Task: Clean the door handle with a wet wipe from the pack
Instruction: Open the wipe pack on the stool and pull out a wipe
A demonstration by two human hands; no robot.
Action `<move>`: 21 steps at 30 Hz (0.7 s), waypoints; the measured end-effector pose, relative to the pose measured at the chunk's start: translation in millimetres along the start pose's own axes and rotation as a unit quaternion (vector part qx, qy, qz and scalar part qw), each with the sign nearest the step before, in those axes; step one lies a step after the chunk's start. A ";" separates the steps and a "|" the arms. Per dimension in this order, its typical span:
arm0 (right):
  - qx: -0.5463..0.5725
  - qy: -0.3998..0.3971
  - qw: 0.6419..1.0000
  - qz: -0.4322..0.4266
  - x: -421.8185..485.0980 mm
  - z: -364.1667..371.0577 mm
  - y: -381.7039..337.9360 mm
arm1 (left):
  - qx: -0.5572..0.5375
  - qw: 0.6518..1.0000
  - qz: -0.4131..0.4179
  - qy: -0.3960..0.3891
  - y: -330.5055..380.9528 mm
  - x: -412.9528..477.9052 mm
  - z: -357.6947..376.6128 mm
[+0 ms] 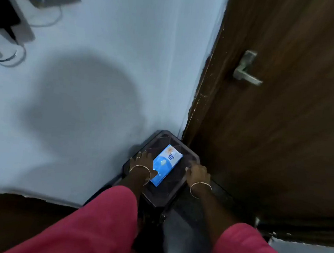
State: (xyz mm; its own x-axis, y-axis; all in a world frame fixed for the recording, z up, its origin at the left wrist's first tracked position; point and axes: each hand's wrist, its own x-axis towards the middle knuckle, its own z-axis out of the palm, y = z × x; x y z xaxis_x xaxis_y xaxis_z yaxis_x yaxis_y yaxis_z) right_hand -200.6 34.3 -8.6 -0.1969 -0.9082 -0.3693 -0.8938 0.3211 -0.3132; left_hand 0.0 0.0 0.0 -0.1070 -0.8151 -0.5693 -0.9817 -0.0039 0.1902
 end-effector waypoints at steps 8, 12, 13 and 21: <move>0.141 -0.028 0.986 0.081 79.0 55.3 -31.8 | -0.067 0.996 -0.001 -0.056 -27.4 89.3 28.7; 0.171 -0.047 0.980 0.091 116.1 91.4 -42.8 | -0.090 0.992 0.012 -0.084 -35.7 124.7 56.6; 0.174 -0.053 0.979 0.095 125.0 101.3 -44.7 | -0.097 0.991 0.018 -0.087 -37.1 132.5 64.2; 0.146 -0.038 0.981 0.125 162.1 154.8 -50.9 | -0.072 0.990 0.049 -0.114 -37.3 164.4 110.9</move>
State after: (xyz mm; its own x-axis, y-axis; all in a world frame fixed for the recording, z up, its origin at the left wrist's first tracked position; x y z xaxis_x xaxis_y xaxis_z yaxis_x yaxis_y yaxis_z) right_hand -124.6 -87.7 -188.0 -0.3538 -0.7727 -0.5270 -0.6660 0.6037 -0.4381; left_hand 1.6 -69.7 -189.4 -0.2490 -0.6634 -0.7056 -0.9340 -0.0282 0.3561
